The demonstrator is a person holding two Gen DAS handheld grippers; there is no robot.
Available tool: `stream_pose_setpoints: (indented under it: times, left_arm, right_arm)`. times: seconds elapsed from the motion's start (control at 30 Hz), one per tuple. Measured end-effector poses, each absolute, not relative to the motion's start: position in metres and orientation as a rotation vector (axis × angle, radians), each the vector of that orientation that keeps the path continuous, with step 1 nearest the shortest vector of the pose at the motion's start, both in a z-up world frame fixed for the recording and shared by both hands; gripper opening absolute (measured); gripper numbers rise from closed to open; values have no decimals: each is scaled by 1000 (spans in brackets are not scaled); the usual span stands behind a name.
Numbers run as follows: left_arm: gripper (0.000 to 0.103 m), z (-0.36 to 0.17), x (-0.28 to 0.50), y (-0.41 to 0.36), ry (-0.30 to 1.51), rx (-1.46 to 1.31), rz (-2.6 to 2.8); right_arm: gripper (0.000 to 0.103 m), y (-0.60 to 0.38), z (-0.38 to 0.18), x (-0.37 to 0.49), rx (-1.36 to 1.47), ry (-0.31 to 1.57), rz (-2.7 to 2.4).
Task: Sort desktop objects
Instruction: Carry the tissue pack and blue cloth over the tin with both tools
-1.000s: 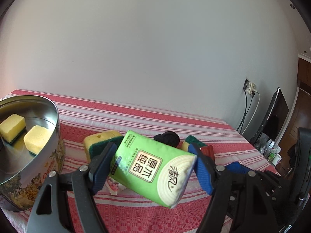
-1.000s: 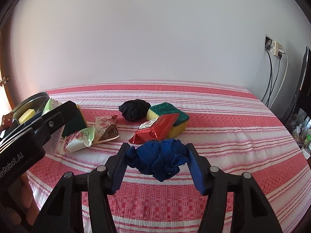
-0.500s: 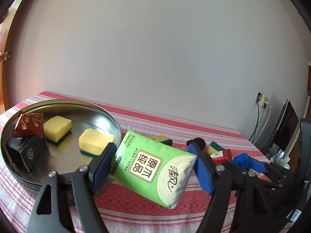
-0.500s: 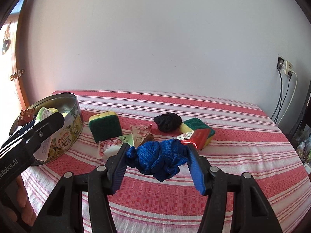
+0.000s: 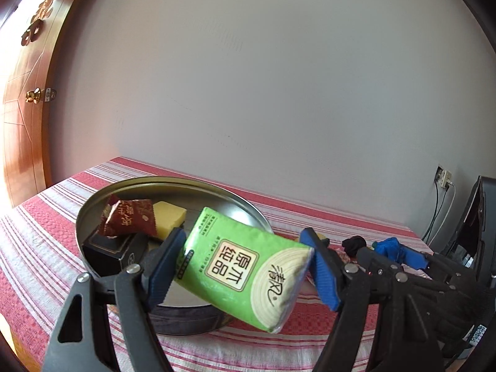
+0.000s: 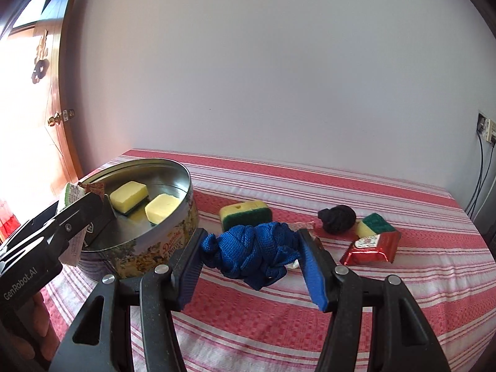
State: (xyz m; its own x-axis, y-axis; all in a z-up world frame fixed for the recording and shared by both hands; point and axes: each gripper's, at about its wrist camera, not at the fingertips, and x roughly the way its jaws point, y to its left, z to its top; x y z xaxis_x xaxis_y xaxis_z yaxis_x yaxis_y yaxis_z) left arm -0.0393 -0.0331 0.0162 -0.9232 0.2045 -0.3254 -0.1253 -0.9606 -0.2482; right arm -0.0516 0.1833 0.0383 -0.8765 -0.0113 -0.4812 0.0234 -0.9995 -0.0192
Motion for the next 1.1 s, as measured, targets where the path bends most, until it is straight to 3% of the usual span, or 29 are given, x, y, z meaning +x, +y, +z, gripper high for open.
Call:
stream_pose_setpoints:
  times: [0.6,1.1]
  left_arm:
    - [76,16,-47,-119,-458,-527,3100]
    - [76,5,-61,-135,-485,-580,3144]
  right_arm:
    - [61,94,58,-82,672,58,-2863]
    - [61,63,60,-118,656,22,-2838]
